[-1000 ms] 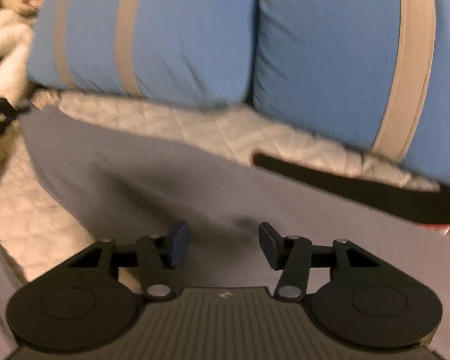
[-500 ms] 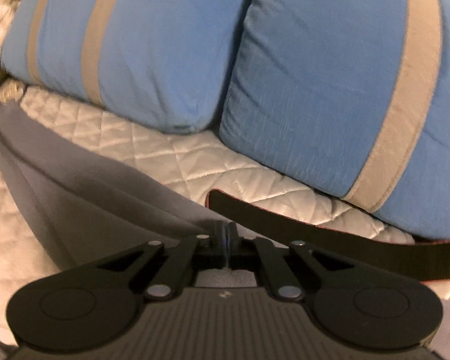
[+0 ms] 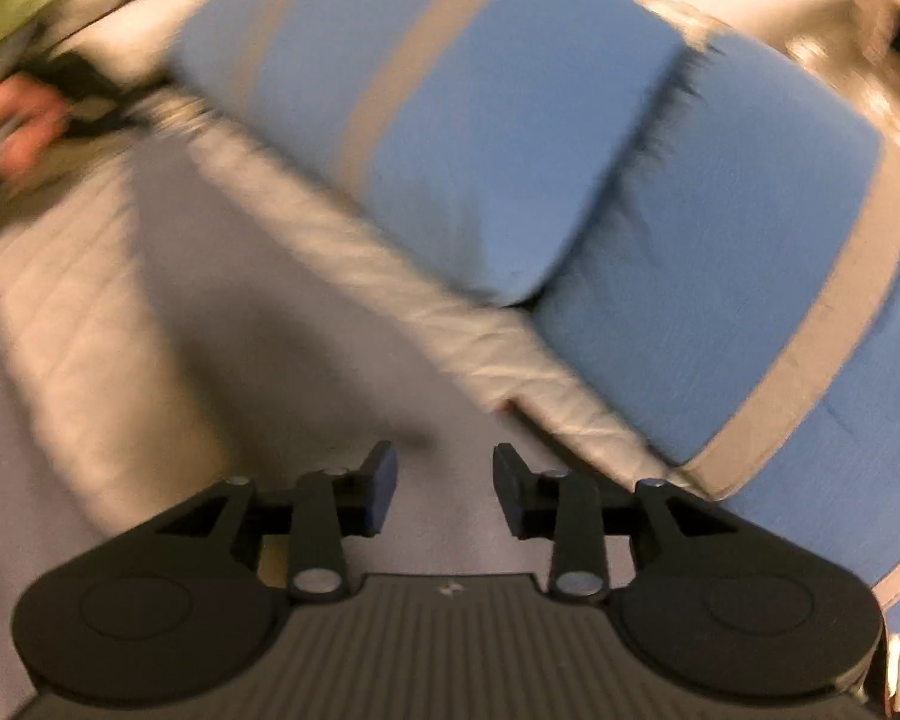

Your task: Fold clothes

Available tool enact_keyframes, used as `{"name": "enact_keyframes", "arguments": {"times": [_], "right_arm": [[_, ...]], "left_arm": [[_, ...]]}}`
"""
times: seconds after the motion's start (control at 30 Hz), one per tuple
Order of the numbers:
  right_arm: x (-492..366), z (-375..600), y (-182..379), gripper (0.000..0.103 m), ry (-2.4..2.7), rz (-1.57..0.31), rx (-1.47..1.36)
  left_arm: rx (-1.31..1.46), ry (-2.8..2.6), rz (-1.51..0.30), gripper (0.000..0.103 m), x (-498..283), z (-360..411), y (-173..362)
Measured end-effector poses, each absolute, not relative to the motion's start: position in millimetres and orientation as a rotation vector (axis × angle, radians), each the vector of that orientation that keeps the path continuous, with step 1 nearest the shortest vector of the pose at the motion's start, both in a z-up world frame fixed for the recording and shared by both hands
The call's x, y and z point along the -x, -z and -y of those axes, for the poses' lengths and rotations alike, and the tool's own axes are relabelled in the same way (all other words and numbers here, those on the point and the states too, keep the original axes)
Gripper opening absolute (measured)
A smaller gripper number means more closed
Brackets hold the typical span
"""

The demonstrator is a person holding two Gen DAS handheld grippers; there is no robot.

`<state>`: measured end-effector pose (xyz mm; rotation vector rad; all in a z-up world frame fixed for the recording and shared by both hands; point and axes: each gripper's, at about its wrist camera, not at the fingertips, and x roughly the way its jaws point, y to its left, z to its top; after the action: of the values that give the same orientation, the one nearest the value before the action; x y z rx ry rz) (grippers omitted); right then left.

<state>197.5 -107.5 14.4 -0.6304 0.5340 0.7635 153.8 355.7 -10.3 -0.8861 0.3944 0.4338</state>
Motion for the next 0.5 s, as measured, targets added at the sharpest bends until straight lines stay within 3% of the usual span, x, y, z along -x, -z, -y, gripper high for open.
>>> {"name": "enact_keyframes", "arguments": {"times": [0.17, 0.5], "right_arm": [[-160, 100, 5, 0.045, -0.912, -0.599, 0.739], [-180, 96, 18, 0.045, -0.845, -0.599, 0.714]], "left_arm": [[0.892, -0.439, -0.399, 0.003, -153, -356, 11], [0.893, -0.44, -0.402, 0.003, -153, -356, 12]]}}
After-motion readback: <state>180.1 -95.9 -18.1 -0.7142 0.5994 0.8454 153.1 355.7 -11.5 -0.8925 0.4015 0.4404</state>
